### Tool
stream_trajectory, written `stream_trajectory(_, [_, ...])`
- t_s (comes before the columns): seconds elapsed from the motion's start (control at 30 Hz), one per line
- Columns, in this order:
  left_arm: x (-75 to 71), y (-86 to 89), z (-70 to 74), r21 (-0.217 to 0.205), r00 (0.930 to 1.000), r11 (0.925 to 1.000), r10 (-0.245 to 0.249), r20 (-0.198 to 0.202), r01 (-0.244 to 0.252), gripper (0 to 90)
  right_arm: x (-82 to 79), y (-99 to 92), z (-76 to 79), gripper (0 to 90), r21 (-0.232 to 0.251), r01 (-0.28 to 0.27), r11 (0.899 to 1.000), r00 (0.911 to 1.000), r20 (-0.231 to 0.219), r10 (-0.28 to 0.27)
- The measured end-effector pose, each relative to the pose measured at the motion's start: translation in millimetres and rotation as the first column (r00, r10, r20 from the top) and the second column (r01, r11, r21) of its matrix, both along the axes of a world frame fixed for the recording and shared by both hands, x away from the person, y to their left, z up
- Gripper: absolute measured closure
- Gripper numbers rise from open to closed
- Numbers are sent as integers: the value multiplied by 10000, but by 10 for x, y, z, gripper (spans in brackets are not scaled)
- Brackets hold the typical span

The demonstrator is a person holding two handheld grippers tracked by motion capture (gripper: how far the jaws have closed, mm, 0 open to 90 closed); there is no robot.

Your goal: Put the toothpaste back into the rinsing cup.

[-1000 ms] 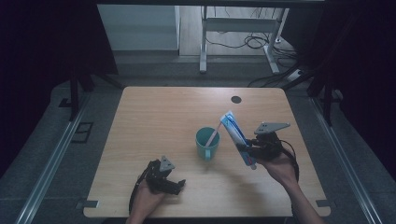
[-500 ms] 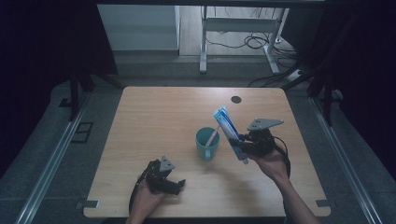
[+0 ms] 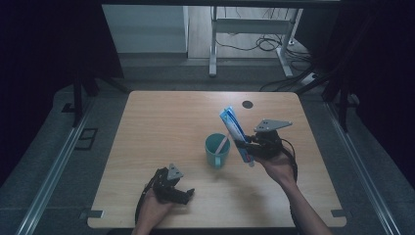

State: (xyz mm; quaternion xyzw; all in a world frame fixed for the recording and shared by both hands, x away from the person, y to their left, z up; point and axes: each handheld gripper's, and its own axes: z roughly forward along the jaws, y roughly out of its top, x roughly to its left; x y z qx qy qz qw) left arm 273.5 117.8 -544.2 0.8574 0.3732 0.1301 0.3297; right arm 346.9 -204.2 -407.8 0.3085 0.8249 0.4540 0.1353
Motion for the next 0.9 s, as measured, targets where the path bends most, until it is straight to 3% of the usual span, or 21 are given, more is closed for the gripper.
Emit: stream_trajectory(0.9, [0, 0, 1, 21, 10000, 10000, 4, 3, -4, 18, 159, 349, 156, 714, 423, -80, 9991, 9985, 536, 58])
